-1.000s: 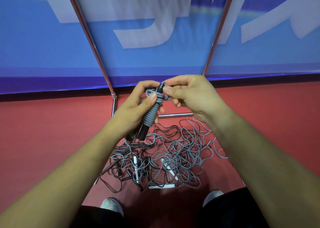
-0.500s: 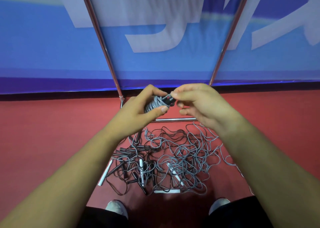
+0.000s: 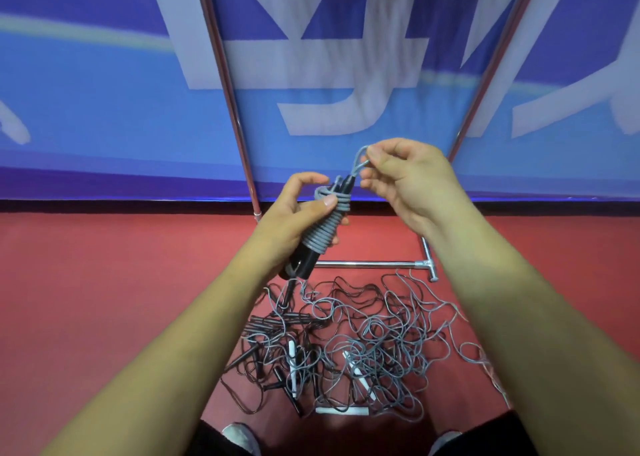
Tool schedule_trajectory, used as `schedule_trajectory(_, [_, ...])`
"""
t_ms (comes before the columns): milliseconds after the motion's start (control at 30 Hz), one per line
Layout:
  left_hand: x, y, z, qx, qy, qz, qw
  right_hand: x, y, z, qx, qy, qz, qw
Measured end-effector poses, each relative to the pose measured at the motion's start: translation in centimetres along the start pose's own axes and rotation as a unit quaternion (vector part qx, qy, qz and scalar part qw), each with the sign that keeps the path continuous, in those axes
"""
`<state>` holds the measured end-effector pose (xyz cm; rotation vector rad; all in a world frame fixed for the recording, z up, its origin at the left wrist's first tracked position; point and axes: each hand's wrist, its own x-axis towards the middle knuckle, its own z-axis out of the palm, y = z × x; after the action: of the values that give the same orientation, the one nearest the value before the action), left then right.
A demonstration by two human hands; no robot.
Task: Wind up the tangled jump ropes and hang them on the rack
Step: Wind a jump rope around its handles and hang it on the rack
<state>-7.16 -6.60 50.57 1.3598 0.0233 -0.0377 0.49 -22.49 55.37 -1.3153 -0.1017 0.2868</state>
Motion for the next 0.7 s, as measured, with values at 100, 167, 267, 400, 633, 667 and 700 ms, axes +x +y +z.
schedule_trajectory(100, [1.3, 2.7, -0.8, 0.016, -0.007, 0.015, 1.000, 1.7, -4.0, 2.2, -0.064, -0.035, -0.051, 0.996])
schedule_trajectory(167, [2.4, 5.4, -0.9, 0.046, -0.017, 0.035, 0.998, 2.8, -7.3, 3.7, -0.133, -0.061, -0.092, 0.985])
schedule_trajectory(267, [4.4, 10.3, -1.3, 0.089, 0.011, 0.077, 0.993, 4.5, -12.5, 5.5, -0.198, -0.068, -0.146, 0.967])
schedule_trajectory(400, [7.1, 16.3, -2.0, 0.150, 0.073, 0.135, 0.977, 7.1, -18.6, 7.4, -0.213, -0.048, -0.179, 0.959])
schedule_trajectory(633, [11.6, 22.9, -3.6, 0.194, 0.108, 0.181, 0.958, 11.7, -24.8, 11.4, -0.254, -0.036, -0.225, 0.940])
schedule_trajectory(667, [12.1, 23.5, -4.1, 0.196, 0.116, 0.184, 0.956, 12.2, -25.4, 12.3, -0.259, -0.040, -0.229, 0.937])
schedule_trajectory(700, [12.5, 24.2, -4.5, 0.193, 0.125, 0.190, 0.955, 12.8, -26.0, 13.2, -0.265, -0.042, -0.237, 0.934])
